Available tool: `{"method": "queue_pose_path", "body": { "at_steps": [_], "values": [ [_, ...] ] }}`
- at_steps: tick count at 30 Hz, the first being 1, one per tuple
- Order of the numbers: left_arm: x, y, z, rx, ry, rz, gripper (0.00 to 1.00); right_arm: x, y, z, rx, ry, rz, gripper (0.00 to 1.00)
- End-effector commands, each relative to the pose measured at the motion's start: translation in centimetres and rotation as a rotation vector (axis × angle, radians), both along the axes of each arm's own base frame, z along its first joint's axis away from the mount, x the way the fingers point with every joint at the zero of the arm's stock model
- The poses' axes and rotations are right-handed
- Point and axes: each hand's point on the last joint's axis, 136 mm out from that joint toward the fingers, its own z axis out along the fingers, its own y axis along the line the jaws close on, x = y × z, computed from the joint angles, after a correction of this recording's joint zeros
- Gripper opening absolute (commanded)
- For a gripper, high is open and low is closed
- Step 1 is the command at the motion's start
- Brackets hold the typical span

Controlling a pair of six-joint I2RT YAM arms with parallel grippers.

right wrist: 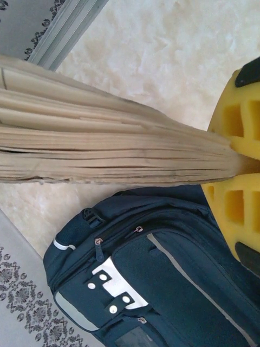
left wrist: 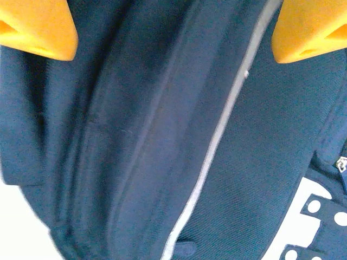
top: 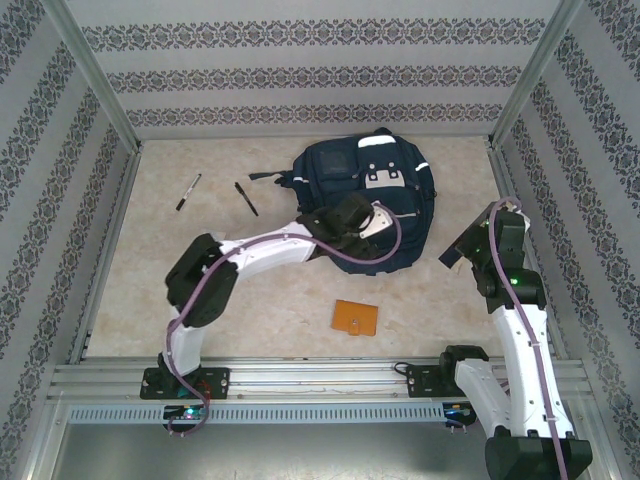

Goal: Pack the student bag

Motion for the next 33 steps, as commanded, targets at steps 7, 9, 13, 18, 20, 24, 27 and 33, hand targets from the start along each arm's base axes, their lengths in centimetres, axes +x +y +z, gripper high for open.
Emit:
{"method": "queue_pose_path", "body": {
  "at_steps": [7, 9, 13, 18, 20, 24, 27, 33],
  "values": [
    [4.2, 0.9, -3.7, 0.235, 0.023, 0.123, 0.51, 1.6, 4.8, 0.5, 0.123, -0.05, 0.23, 0.0],
    [4.2, 0.5, -4.3, 0.219, 0.083, 0.125, 0.27, 1.4, 6.8, 0.4, 0.187, -0.041, 0.327, 0.0],
    [3.5, 0.0, -2.2, 0.186, 0.149, 0.092, 0.0, 0.0, 10.4, -1.0, 0.333, 0.01, 0.485, 0.0],
    [2.5, -0.7, 7.1, 0.006, 0.15, 0.042, 0.0, -2.7, 15.1, -2.5, 0.55, 0.048, 0.683, 0.0],
    [2.6, -0.3, 10.7, -0.051, 0.114, 0.045, 0.0, -3.5, 16.7, -1.9, 0.616, 0.022, 0.77, 0.0],
    [2.4, 0.2, 17.1, -0.2, 0.063, 0.046, 0.0, -4.2, 18.8, -0.2, 0.754, -0.029, 0.871, 0.0],
    [2.3, 0.0, 21.0, -0.334, 0.033, 0.083, 0.0, -3.5, 19.5, 1.4, 0.871, -0.073, 0.859, 0.0],
    [2.9, 1.5, 25.4, -0.408, -0.057, 0.155, 0.0, -2.9, 18.9, 1.8, 0.89, -0.067, 0.767, 0.0]
  ]
}}
